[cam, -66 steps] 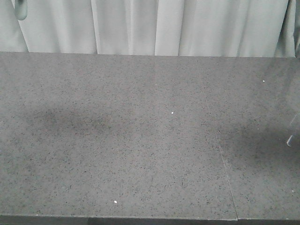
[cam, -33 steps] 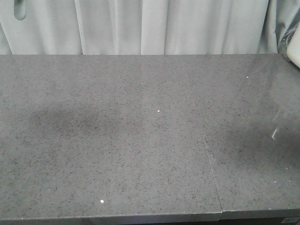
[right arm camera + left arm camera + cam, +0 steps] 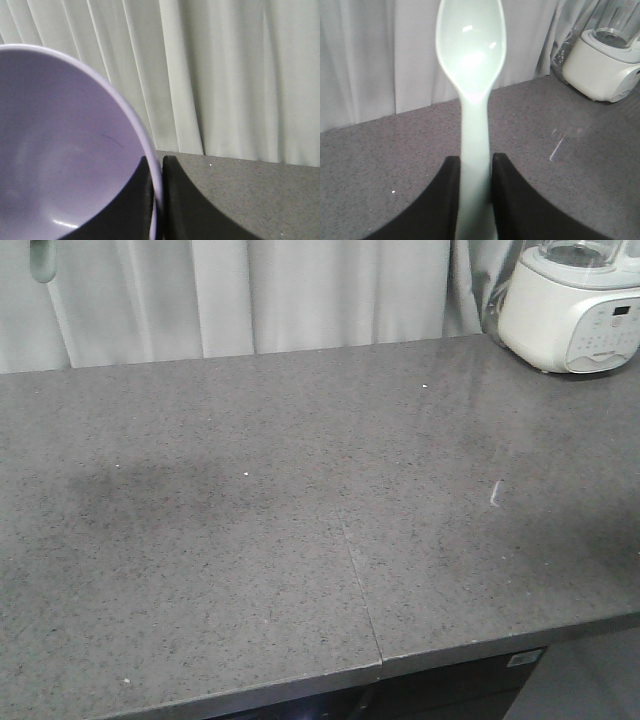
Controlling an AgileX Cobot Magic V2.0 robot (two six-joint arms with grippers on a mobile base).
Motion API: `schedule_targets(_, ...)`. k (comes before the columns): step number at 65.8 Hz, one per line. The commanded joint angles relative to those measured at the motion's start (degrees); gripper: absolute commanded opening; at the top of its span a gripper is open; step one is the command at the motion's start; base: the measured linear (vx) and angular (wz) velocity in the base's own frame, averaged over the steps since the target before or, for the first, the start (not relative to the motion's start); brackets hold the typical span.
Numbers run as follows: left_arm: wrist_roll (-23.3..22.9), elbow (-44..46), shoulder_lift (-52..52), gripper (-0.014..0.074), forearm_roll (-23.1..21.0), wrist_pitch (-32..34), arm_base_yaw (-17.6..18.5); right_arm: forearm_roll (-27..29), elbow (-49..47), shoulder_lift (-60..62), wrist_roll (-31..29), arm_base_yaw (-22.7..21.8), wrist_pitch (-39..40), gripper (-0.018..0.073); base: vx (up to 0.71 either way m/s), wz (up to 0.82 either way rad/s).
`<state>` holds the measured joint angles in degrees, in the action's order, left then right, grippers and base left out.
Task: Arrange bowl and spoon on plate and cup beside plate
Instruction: 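Turn the base away from the counter carrying spoon and bowl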
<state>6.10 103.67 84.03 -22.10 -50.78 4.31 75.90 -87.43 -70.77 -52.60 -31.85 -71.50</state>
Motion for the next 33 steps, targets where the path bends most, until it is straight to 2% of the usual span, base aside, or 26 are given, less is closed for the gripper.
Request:
schedule_targets(1, 0.0, 1.5, -1.7, -0.0006, -1.6, 3.4, 0.3, 4.3, -1.5, 1.3, -0.6, -0.3, 0.9, -0.0005, -0.03, -0.31)
schedule_targets(33, 0.0, 1.5, -1.7, -0.0006, -1.6, 3.4, 0.3, 4.3, -1.5, 1.3, -0.6, -0.3, 0.9, -0.0005, -0.03, -0.3)
